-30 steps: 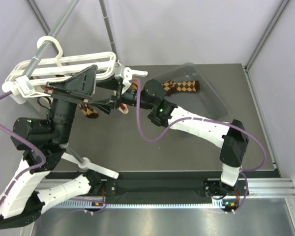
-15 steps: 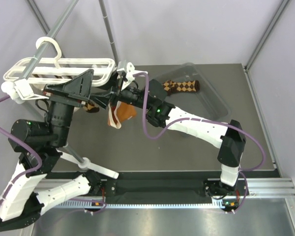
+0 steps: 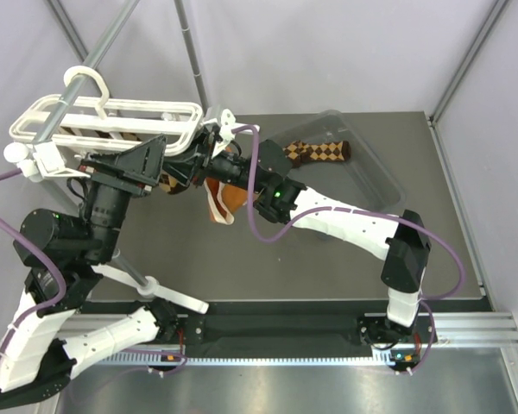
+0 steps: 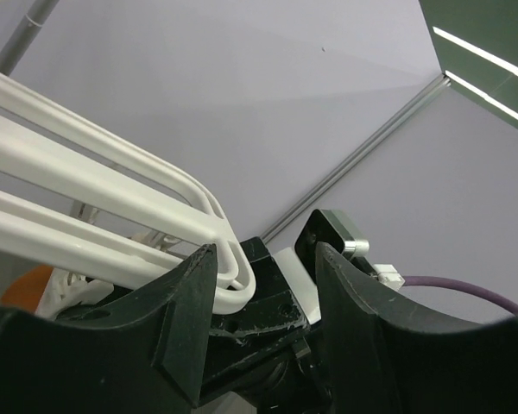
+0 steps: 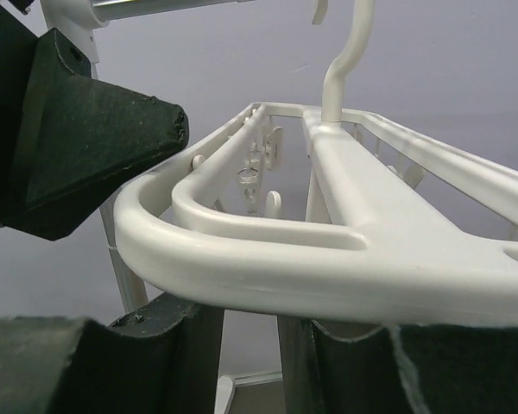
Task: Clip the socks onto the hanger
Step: Rotate the hanger.
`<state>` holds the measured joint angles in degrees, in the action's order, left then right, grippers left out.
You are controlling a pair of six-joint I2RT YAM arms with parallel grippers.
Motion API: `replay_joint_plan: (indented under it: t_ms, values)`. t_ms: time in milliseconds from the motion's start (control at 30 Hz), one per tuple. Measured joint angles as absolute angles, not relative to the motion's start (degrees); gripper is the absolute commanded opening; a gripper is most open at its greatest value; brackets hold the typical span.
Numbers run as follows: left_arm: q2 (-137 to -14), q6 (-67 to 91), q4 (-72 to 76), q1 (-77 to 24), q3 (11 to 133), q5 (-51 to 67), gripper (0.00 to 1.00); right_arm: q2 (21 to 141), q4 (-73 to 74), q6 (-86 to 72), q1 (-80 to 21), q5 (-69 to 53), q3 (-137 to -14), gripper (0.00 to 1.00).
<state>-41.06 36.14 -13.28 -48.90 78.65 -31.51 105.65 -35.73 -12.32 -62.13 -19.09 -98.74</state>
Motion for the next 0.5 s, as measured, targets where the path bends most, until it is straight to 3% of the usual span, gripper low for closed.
replay_joint_plan:
  t_ms: [200, 500]
  values:
    - [-41.12, 36.32, -18.17, -48.9, 81.08, -31.59, 0.49, 105.67, -35.51, -12.47, -62.13, -19.11, -98.8, 0.0]
    - [-40.64, 33.52, -23.57, -48.9, 82.48, -31.53, 0.47, 105.62, -31.44, -11.73, -62.11, -19.16, -99.42, 0.0]
